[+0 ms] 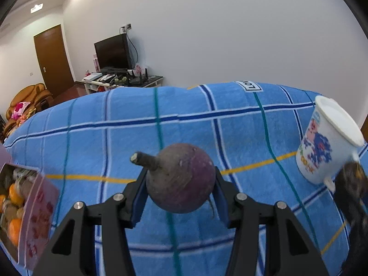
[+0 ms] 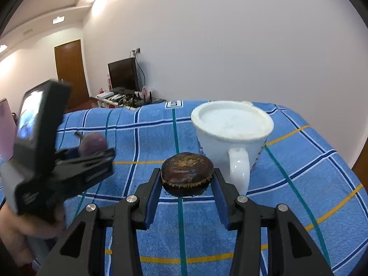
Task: Organize fruits
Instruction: 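Carry the purple fruit and the brown fruit over the tin box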
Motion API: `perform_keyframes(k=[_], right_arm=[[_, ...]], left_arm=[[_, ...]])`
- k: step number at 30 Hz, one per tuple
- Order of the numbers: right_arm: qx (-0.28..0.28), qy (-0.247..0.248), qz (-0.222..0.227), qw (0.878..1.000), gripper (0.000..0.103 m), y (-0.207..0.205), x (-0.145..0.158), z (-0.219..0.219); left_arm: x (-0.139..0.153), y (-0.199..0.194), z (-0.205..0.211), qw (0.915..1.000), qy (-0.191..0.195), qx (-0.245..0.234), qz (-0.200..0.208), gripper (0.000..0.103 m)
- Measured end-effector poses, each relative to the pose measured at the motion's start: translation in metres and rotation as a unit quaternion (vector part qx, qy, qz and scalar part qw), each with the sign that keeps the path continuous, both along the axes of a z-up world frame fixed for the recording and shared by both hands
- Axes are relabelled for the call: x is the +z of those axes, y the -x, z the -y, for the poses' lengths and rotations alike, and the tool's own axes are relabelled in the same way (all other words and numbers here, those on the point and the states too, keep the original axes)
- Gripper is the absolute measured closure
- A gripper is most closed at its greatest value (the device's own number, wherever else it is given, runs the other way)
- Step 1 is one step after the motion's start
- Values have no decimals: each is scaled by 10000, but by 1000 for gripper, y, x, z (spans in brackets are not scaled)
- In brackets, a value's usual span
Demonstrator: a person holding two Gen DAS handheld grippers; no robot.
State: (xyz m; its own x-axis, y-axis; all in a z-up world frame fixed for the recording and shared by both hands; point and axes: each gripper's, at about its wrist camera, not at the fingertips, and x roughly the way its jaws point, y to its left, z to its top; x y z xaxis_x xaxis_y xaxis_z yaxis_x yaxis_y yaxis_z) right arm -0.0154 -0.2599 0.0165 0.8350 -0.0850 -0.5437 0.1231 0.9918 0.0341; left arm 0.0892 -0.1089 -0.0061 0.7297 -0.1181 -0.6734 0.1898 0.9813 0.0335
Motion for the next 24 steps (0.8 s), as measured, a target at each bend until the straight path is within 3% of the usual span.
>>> perform_keyframes(k=[13, 24], right_arm=[[-130, 517, 609, 9967, 58, 23, 13, -21], [-232, 524, 871, 9946, 58, 32, 18, -20]], left_arm=[[8, 67, -51, 9987, -14, 159, 489, 50], [17, 97, -70, 9957, -27, 176, 912, 50]])
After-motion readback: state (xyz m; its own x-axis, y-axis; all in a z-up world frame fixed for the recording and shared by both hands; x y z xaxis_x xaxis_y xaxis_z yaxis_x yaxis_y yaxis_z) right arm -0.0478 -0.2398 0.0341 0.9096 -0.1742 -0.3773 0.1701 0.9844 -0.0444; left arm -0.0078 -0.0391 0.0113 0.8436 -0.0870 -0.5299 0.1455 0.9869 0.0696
